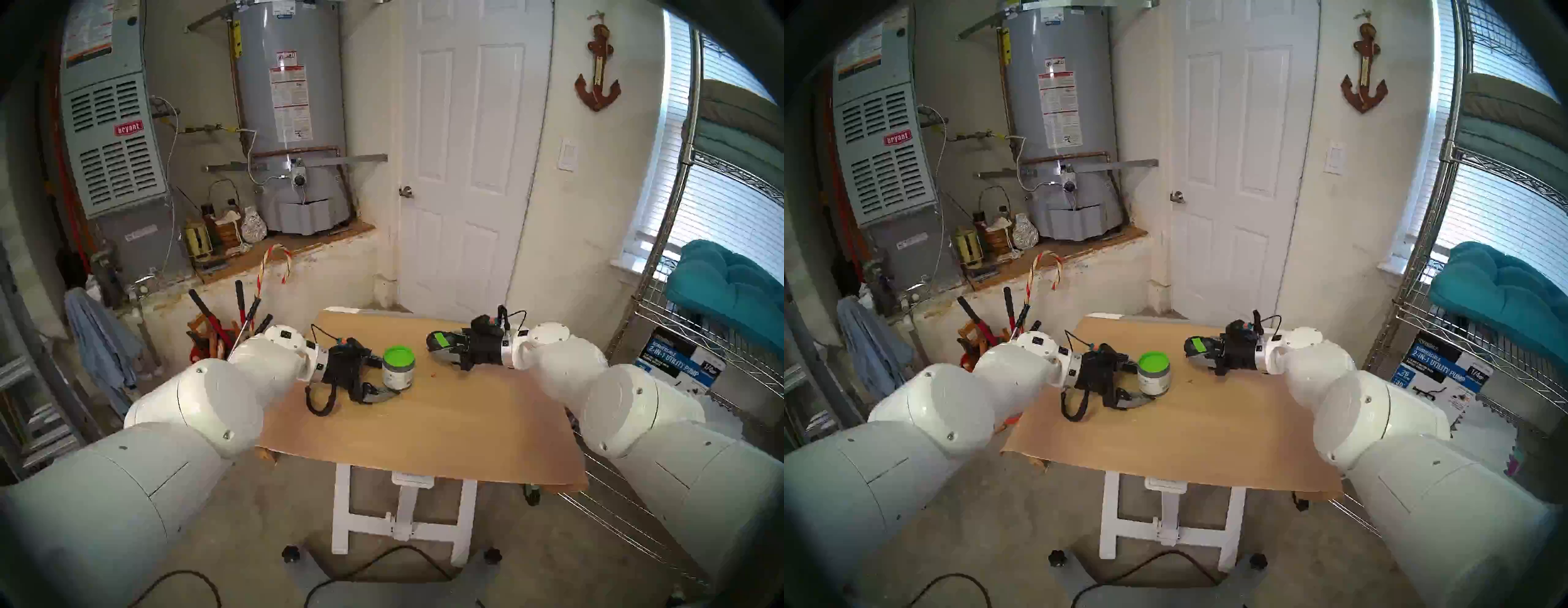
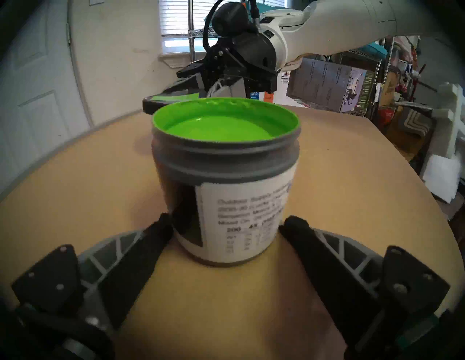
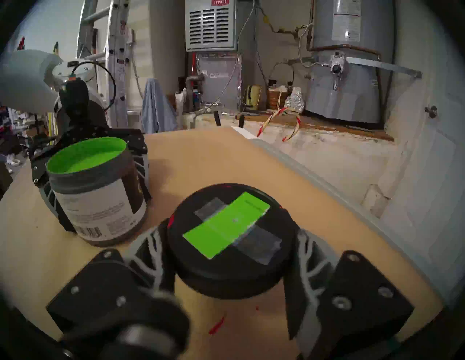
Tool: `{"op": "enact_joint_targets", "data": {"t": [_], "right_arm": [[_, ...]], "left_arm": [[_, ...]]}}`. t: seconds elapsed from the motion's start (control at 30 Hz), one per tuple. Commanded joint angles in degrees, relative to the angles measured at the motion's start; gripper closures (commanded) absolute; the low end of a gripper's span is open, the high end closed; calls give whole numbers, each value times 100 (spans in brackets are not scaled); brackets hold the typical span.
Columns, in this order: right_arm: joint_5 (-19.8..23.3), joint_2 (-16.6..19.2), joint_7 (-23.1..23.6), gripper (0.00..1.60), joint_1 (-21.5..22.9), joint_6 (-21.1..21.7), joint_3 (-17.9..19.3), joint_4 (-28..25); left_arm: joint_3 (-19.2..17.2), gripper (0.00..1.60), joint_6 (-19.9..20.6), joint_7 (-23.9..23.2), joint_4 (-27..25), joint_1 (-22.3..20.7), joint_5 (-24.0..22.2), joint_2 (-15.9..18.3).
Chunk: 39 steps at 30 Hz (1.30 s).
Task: Open paint jar
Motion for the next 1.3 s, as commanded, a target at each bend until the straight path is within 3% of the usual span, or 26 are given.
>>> {"op": "enact_joint_targets", "data": {"t": [0.0, 0.53, 0.57, 0.67, 0.73, 0.83, 0.87, 1.0, 1.13, 1.17, 1.2, 1.27], "right_arm": [[-94, -12, -76, 160, 131, -28, -84, -52], [-413, -46, -323, 159, 92, -23, -185, -19], [-445, -49, -352, 149, 91, -19, -189, -11], [-504, -51, -366, 143, 105, 2, -202, 3], [-532, -50, -373, 127, 107, -4, -203, 10], [-558, -45, -374, 125, 108, -2, -204, 21], [-587, -41, -382, 110, 105, -9, -204, 29], [-618, -36, -395, 98, 106, -8, -199, 40], [-630, -31, -399, 73, 112, -3, -199, 45], [-631, -30, -400, 30, 114, -3, -200, 46], [-630, -27, -402, 8, 115, 1, -198, 49], [-630, -26, -403, 0, 116, 1, -197, 50]], "left_arm": [[-46, 0, -19, -136, -27, -141, -46, 74], [-172, 0, -115, -512, -17, -196, -83, 207], [-191, 0, -129, -560, -19, -204, -87, 229], [-216, 0, -148, -630, -21, -202, -90, 277], [-231, 0, -158, -670, -18, -203, -92, 304], [-243, 0, -171, -692, -11, -199, -92, 332], [-258, 0, -188, -706, -2, -197, -92, 362], [-293, 0, -240, -714, 12, -203, -103, 406], [-335, 0, -304, -721, 23, -246, -124, 448], [-352, 0, -318, -719, 32, -252, -132, 464], [-369, 0, -337, -718, 40, -261, -143, 485], [-376, 0, -349, -709, 43, -265, -145, 496]]}}
